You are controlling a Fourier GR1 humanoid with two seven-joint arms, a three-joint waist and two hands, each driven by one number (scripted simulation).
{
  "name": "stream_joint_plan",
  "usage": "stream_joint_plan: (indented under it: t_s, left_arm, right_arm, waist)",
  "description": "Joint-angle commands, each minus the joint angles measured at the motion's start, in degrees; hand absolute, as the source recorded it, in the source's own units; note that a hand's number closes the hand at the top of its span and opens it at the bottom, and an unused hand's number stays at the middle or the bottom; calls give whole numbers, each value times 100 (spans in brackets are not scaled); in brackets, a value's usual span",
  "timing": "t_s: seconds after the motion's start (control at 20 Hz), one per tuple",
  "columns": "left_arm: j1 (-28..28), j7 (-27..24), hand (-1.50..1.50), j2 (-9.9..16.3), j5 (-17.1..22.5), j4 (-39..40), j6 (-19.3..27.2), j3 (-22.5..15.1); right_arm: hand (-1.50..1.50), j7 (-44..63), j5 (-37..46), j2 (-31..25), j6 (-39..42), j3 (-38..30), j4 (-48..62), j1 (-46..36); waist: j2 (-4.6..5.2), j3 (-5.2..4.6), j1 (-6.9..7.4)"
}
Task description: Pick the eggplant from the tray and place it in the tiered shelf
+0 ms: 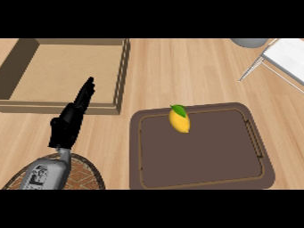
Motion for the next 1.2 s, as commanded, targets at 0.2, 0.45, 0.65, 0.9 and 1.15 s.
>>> stream_joint_plan:
  t_s: [0.2, 0.45, 0.65, 0.9, 1.15]
  left_arm:
    - [-33, 193, 0, -42, -69, 34, 24, -15]
    - [304, 194, 0, 213, 122, -345, -203, 149]
    - [311, -135, 0, 193, 142, 42, -123, 324]
    - [428, -241, 0, 92, 9, 80, -13, 225]
    - [333, -13, 0, 47, 32, 26, 17, 236]
  right_arm:
    - [-150, 542, 348, -145, -294, -79, -1096, -647]
    - [-150, 845, 581, -21, 1011, -433, -2730, -350]
    - [-150, 841, 319, 206, 2205, -847, -3813, -40]
    - [-150, 859, 408, 840, 3608, -932, -5510, 344]
    - [-150, 494, 285, 1132, 5238, -953, -7156, 664]
  waist:
    - [1, -13, -25]
    - [-63, -14, -98]
    - [-110, -17, -283]
    - [-142, -24, -375]
    - [-139, -23, -405]
